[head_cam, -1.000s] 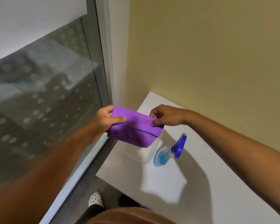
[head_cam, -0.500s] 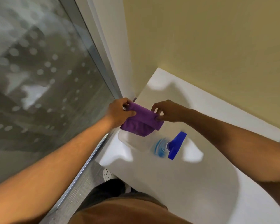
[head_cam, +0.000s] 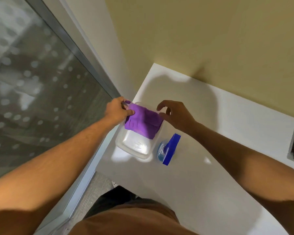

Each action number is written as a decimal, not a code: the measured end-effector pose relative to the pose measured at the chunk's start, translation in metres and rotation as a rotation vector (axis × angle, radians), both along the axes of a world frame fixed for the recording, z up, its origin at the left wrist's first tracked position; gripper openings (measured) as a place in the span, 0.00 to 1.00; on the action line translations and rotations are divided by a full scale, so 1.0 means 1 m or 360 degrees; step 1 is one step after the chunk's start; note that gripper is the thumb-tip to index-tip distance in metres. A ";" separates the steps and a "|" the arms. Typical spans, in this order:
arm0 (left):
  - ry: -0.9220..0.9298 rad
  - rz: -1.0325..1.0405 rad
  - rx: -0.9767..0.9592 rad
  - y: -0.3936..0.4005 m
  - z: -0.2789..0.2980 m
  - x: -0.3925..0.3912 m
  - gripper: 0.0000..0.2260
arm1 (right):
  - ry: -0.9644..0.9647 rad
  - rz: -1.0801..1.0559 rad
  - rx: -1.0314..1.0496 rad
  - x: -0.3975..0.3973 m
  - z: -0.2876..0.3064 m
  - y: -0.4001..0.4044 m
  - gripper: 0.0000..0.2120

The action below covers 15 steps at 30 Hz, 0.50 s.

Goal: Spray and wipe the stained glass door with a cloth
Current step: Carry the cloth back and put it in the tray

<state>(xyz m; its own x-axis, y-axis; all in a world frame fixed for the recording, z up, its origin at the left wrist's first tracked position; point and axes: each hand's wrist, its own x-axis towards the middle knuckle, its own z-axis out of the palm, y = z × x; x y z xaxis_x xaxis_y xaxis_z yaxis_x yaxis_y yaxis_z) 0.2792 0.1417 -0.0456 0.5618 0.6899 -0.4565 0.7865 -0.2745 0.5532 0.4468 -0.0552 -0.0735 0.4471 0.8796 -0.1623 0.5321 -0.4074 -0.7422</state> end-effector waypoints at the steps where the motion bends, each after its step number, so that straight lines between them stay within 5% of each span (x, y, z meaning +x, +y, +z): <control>1: -0.0006 -0.0018 -0.0004 0.001 -0.002 -0.001 0.21 | 0.0050 -0.0041 0.0004 0.000 0.002 -0.008 0.05; 6: -0.0217 0.0101 -0.0069 0.001 -0.010 -0.020 0.19 | 0.0225 0.0016 -0.0185 -0.006 0.005 -0.064 0.11; 11: -0.0192 0.0185 -0.0085 -0.010 -0.028 -0.062 0.16 | 0.0455 0.0301 -0.0297 -0.026 0.005 -0.094 0.32; 15: -0.0096 0.0155 -0.0052 -0.027 -0.041 -0.088 0.15 | 0.0440 0.0405 -0.0234 -0.043 0.000 -0.095 0.32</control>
<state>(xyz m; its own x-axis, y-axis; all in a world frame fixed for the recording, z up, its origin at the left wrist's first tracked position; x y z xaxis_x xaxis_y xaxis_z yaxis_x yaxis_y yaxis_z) 0.1909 0.1148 -0.0863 0.5198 0.7279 -0.4472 0.7737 -0.1791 0.6077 0.4037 -0.1504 -0.0733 0.1401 0.9150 -0.3783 0.4180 -0.4010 -0.8152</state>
